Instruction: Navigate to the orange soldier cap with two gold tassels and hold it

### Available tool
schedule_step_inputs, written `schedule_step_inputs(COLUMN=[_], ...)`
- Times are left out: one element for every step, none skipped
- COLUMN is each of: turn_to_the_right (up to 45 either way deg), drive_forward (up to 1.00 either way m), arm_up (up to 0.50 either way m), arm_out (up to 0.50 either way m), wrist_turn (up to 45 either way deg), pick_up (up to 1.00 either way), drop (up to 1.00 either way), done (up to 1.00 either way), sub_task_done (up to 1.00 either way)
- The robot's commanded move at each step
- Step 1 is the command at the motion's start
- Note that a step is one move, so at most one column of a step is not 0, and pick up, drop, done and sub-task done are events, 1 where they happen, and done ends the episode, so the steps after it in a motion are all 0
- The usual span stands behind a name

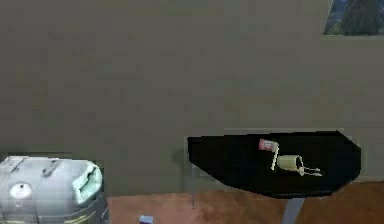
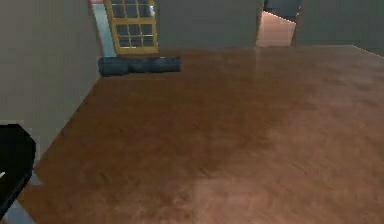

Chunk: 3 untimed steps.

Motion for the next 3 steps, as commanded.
schedule_step_inputs(turn_to_the_right=[0.0,-42.0,45.0], drive_forward=[0.15,0.0,0.0], arm_up=[0.0,0.0,0.0], arm_out=[0.0,0.0,0.0], wrist_turn=[0.0,0.0,0.0], pick_up=[0.0,0.0,0.0], drop=[0.0,0.0,0.0], done=[0.0,0.0,0.0], sub_task_done=[0.0,0.0,0.0])
